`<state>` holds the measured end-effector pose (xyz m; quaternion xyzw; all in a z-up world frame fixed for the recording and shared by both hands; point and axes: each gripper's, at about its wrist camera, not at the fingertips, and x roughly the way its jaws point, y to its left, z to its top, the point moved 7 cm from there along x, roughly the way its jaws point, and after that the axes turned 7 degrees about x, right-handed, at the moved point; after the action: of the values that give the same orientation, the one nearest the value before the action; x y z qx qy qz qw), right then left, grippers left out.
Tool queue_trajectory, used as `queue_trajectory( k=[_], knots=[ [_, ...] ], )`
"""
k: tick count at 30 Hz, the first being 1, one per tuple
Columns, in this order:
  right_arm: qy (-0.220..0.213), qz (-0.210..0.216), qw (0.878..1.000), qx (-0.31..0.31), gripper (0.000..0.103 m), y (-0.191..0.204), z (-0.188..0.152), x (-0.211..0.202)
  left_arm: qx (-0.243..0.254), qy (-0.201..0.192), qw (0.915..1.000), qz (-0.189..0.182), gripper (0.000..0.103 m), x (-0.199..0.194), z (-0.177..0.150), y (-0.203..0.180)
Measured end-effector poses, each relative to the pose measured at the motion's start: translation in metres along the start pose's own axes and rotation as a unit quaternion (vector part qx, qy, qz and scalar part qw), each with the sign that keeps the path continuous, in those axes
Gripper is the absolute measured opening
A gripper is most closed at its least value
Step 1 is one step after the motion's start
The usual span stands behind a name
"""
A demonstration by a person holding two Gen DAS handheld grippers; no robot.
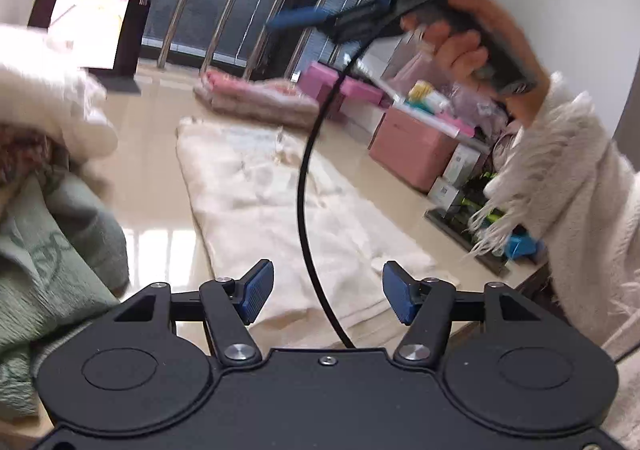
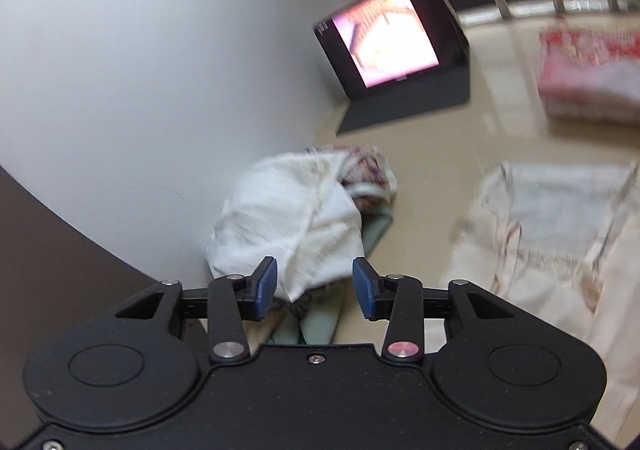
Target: Fold clothes
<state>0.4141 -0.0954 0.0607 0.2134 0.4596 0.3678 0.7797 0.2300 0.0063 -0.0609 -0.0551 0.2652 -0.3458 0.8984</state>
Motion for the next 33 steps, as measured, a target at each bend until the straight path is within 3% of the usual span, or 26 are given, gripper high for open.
queue_trajectory(
  k=[5, 9, 16, 18, 22, 25, 28, 31, 33],
  knots=[
    [-0.003, -0.072, 0.997, 0.010, 0.045, -0.039, 0.001, 0.045, -0.020, 0.048, 0.9984, -0.022, 0.059, 0.025, -0.017, 0.004],
    [-0.001, -0.129, 0.991, 0.020, 0.026, -0.074, 0.000, 0.083, -0.010, 0.051, 0.9985, -0.016, 0.060, 0.024, -0.020, 0.002],
    [-0.001, -0.218, 0.976, -0.006, 0.021, -0.119, -0.010, 0.128, 0.020, 0.053, 0.9984, -0.003, 0.061, 0.023, -0.021, -0.004],
    [-0.011, -0.229, 0.973, -0.017, 0.011, -0.122, -0.012, 0.127, 0.027, 0.051, 0.9983, -0.001, 0.064, 0.023, -0.022, -0.006],
    [-0.011, -0.233, 0.972, -0.021, 0.009, -0.123, -0.010, 0.127, 0.053, 0.050, 0.9973, 0.012, 0.067, 0.026, -0.025, -0.014],
    [-0.010, -0.232, 0.972, -0.025, 0.016, -0.119, -0.009, 0.128, 0.064, 0.055, 0.9962, 0.020, 0.077, 0.026, -0.026, -0.023],
    [-0.047, -0.208, 0.977, -0.019, 0.022, -0.108, -0.009, 0.114, 0.044, 0.061, 0.9968, 0.028, 0.084, 0.024, -0.024, -0.025],
    [-0.077, -0.172, 0.982, -0.009, 0.035, -0.095, -0.013, 0.092, 0.003, 0.037, 0.9989, 0.029, 0.096, 0.015, -0.018, -0.021],
    [-0.089, -0.152, 0.984, -0.008, 0.053, -0.085, -0.019, 0.074, -0.016, 0.016, 0.9989, 0.040, 0.103, 0.005, -0.013, -0.017]
  ],
)
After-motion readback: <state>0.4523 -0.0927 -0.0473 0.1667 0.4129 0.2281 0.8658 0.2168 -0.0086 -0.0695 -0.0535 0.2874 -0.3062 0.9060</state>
